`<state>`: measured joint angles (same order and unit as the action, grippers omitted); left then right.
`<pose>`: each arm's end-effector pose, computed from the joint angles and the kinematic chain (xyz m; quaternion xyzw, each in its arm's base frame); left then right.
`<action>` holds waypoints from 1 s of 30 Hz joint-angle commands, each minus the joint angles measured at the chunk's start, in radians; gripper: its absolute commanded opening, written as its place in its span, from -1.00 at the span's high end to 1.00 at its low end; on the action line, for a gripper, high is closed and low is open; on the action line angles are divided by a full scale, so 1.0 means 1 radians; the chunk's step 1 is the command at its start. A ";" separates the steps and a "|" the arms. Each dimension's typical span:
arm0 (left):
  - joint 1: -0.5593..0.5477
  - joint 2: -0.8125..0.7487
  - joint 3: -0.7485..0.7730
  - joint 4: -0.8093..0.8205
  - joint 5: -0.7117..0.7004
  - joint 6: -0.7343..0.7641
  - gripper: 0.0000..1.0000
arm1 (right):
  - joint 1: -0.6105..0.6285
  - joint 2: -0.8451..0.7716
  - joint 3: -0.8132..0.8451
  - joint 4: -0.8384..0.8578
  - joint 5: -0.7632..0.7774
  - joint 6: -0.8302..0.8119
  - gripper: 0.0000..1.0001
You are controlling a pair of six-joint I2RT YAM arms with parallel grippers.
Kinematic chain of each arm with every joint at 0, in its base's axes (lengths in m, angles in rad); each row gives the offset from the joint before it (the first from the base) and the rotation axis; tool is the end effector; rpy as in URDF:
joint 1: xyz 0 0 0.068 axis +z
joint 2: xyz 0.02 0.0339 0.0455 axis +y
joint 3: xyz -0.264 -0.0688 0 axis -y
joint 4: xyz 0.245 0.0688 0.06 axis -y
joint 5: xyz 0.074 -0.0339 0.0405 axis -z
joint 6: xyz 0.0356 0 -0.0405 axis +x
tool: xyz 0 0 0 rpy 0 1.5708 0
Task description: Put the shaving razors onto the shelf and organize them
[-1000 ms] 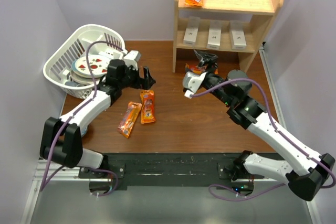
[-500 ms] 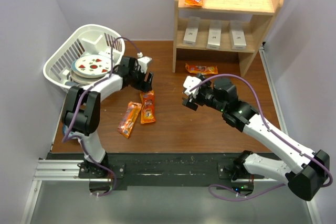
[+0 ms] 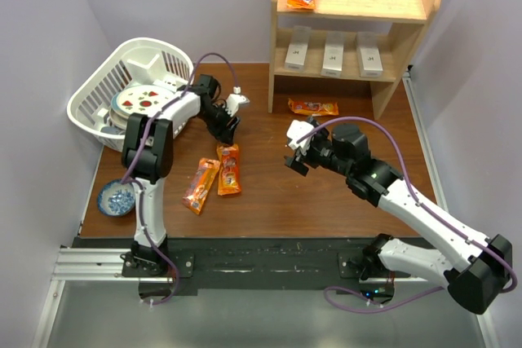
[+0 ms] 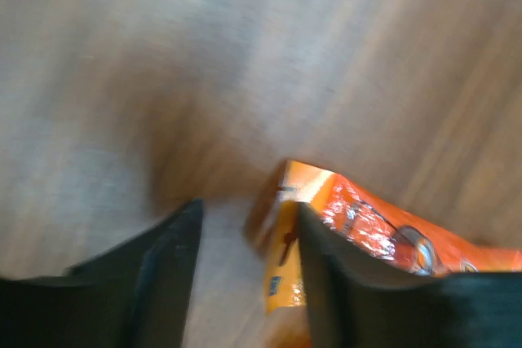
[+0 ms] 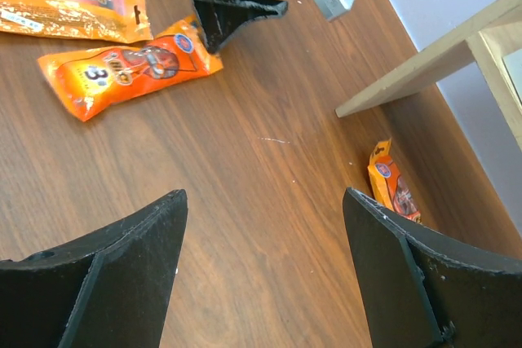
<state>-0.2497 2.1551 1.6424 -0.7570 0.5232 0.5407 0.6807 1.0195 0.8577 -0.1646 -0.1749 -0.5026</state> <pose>0.4216 -0.1259 0.1657 0.4035 0.8665 -0.2320 0.1804 0.1799 0.1536 0.3232 -0.4937 0.6435 0.1223 0.5720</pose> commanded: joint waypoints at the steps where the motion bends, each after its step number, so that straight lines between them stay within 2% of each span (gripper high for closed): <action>1: 0.004 0.046 0.040 -0.197 0.100 0.145 0.21 | -0.009 -0.015 -0.005 0.017 -0.005 0.024 -0.62; 2: 0.006 0.051 0.040 -0.215 0.101 0.148 0.47 | -0.010 -0.012 -0.005 0.017 -0.005 0.024 -0.62; 7: 0.004 0.040 0.040 -0.284 0.176 0.188 0.77 | -0.010 0.010 0.007 0.020 -0.008 0.027 -0.62; 8: 0.006 0.037 0.042 -0.303 0.210 0.192 1.00 | -0.012 0.017 0.013 0.019 -0.009 0.027 -0.62; 12: 0.006 -0.030 0.034 -0.248 0.271 0.127 1.00 | -0.015 0.067 0.044 0.008 0.008 0.058 -0.61; 18: 0.021 -0.196 -0.080 0.203 0.353 -0.421 1.00 | -0.018 0.106 0.047 0.039 0.002 0.070 -0.61; 19: 0.021 -0.213 -0.096 0.322 0.342 -0.489 1.00 | -0.017 0.113 0.050 0.042 0.008 0.079 -0.60; 22: 0.030 -0.273 -0.170 0.526 0.244 -0.764 1.00 | -0.018 0.143 0.058 0.060 0.020 0.122 -0.60; 23: 0.036 -0.303 -0.196 0.568 0.210 -0.839 1.00 | -0.017 0.152 0.061 0.069 0.037 0.145 -0.60; 24: 0.041 -0.322 -0.264 0.612 0.169 -0.996 1.00 | -0.018 0.166 0.063 0.074 0.043 0.157 -0.60; 25: 0.047 -0.342 -0.301 0.663 0.081 -1.068 1.00 | -0.017 0.174 0.064 0.080 0.045 0.167 -0.60; 27: 0.049 -0.385 -0.392 0.674 0.028 -1.213 1.00 | -0.018 0.191 0.072 0.083 0.041 0.182 -0.60; 28: 0.041 -0.393 -0.403 0.651 0.011 -1.220 0.90 | -0.017 0.195 0.075 0.083 0.038 0.187 -0.60; 30: 0.040 -0.420 -0.424 0.618 -0.009 -1.211 0.57 | -0.018 0.202 0.084 0.077 0.037 0.187 -0.60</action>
<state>-0.2115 1.7809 1.2819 -0.2024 0.6254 -0.4278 0.6662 1.2182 0.8829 -0.1356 -0.1486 -0.3637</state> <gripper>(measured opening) 0.116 0.800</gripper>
